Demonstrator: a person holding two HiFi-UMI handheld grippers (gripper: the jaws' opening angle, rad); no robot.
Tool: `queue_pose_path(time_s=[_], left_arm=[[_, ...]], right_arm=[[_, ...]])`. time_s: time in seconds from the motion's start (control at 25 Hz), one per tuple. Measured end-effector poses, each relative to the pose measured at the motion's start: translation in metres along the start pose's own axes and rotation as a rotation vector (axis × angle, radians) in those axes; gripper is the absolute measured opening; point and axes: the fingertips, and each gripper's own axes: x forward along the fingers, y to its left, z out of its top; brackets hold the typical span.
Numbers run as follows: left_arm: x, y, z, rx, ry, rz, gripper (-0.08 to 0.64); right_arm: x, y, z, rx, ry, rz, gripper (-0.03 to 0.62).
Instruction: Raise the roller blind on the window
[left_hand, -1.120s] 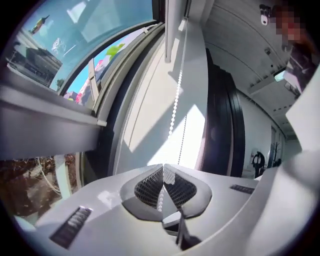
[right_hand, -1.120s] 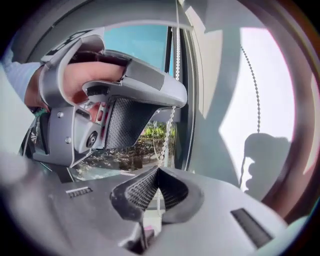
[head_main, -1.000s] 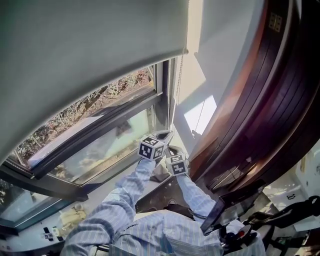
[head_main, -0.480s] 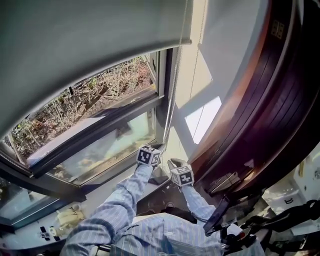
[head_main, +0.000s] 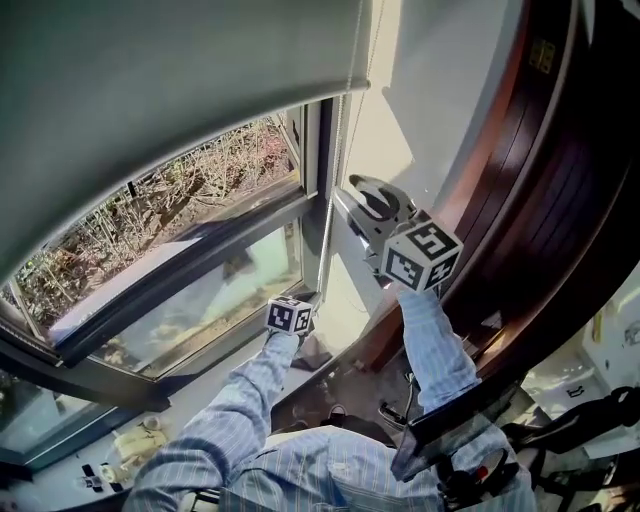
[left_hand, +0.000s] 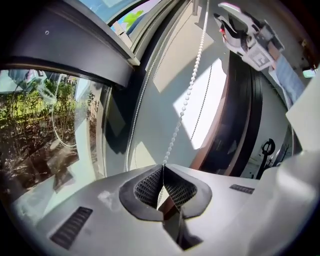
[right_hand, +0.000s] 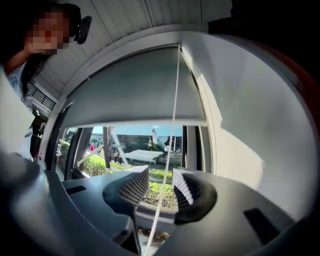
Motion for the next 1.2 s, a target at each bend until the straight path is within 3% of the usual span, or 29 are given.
queue_pose_path(time_s=[0.12, 0.28, 0.32, 0.36, 0.48, 0.56, 0.64, 0.68, 0.8, 0.88, 1.08, 1.2], left_arm=[[-0.001, -0.002, -0.002, -0.001, -0.007, 0.0, 0.008], [-0.002, 0.002, -0.001, -0.007, -0.009, 0.005, 0.008], [-0.003, 0.002, -0.001, -0.008, -0.01, 0.007, 0.008], [-0.003, 0.003, -0.001, -0.009, -0.01, 0.009, 0.008], [-0.003, 0.002, -0.003, -0.013, -0.012, 0.008, 0.008], [-0.001, -0.002, -0.002, -0.007, -0.016, -0.025, 0.008], [-0.005, -0.011, 0.004, 0.027, -0.054, -0.078, 0.009], [-0.012, -0.016, 0.014, 0.051, -0.116, -0.088, 0.011], [-0.06, -0.03, 0.078, 0.089, -0.422, -0.065, 0.012], [-0.094, -0.044, 0.132, 0.121, -0.566, -0.087, 0.012], [-0.176, -0.095, 0.281, 0.249, -0.807, -0.229, 0.012], [-0.211, -0.134, 0.353, 0.348, -0.859, -0.302, 0.02]], right_arm=[[0.017, -0.003, 0.039, -0.022, -0.055, 0.014, 0.126], [0.035, -0.01, 0.045, -0.052, -0.036, -0.012, 0.123], [0.036, -0.012, 0.043, -0.045, -0.038, -0.024, 0.096], [0.036, -0.015, 0.041, -0.025, -0.049, -0.037, 0.025], [0.035, -0.022, 0.036, 0.081, -0.08, -0.034, 0.011], [0.036, -0.024, 0.036, 0.089, -0.065, -0.028, 0.009], [0.037, -0.022, 0.036, 0.041, -0.029, -0.029, 0.008], [0.037, -0.021, 0.036, 0.015, -0.01, -0.031, 0.008], [0.036, -0.023, 0.035, -0.035, 0.015, -0.047, 0.008], [0.034, -0.028, 0.034, -0.026, 0.005, -0.054, 0.008], [0.03, -0.027, 0.034, -0.028, -0.014, -0.052, 0.006], [0.03, -0.024, 0.034, -0.042, -0.016, -0.055, 0.006]])
